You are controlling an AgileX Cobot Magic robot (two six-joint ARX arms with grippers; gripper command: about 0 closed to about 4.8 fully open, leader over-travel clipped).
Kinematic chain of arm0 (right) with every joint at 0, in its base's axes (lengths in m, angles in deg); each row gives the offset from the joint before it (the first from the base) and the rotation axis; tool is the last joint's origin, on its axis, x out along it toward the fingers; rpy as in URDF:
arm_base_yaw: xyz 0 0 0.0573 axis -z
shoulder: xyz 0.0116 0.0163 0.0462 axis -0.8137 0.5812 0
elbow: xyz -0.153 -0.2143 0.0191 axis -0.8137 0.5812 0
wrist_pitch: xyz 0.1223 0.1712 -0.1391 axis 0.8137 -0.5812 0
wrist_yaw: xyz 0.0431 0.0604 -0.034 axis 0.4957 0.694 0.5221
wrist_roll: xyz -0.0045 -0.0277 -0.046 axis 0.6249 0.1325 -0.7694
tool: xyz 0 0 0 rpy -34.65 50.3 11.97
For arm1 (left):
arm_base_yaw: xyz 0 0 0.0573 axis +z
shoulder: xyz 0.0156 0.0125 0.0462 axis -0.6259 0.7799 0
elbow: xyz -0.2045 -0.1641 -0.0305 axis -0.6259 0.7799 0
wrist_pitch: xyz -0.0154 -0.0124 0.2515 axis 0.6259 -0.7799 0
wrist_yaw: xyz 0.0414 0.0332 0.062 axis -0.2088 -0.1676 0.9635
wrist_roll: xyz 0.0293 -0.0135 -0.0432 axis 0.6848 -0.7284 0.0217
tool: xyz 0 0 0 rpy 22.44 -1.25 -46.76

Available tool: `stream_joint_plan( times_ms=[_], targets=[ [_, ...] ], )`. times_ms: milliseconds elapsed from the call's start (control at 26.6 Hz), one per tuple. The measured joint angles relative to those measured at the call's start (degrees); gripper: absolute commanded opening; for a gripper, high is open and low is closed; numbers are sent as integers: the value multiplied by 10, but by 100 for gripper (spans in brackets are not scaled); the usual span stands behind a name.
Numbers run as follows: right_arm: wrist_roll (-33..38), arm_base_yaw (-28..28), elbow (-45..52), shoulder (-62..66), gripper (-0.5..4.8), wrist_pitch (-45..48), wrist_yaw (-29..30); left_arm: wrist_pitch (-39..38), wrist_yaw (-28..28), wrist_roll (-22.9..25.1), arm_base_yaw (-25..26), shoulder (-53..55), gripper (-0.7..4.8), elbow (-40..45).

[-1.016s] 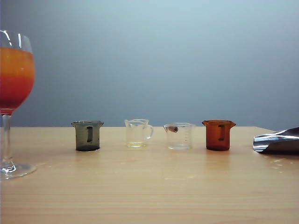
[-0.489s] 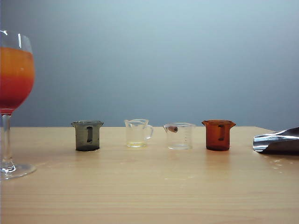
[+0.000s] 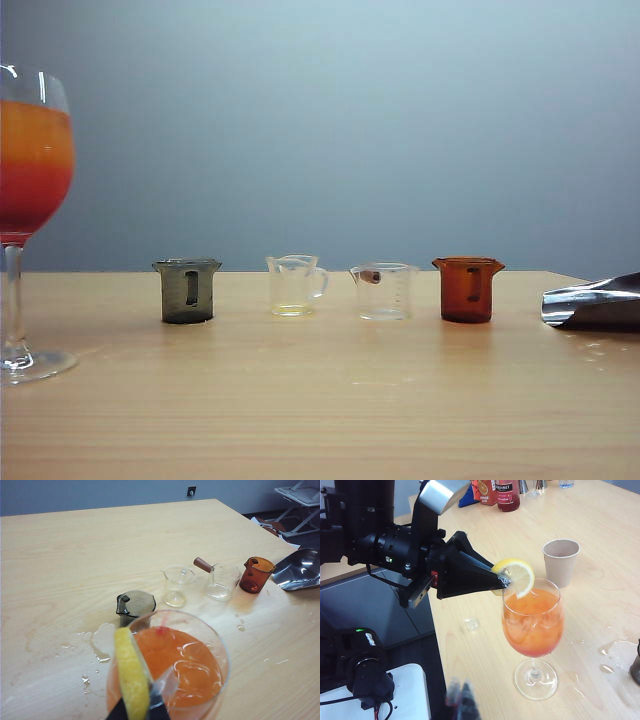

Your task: Pick up the lemon slice from the paper cup on the left and carefully insert it into the rim of the goblet.

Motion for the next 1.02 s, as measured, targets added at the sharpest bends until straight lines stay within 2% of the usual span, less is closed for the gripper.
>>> stream_joint_plan(
  times_ms=[263, 489, 1016],
  targets=[
    [0, 0, 0, 0, -7, 0, -9, -10, 7, 0, 0, 0, -6, 0],
    [0, 0, 0, 0, -7, 0, -9, -50, 11, 26, -5, -2, -6, -1],
    [0, 0, 1, 0, -7, 0, -10, -35, 10, 16, -11, -1, -6, -1]
  ],
)
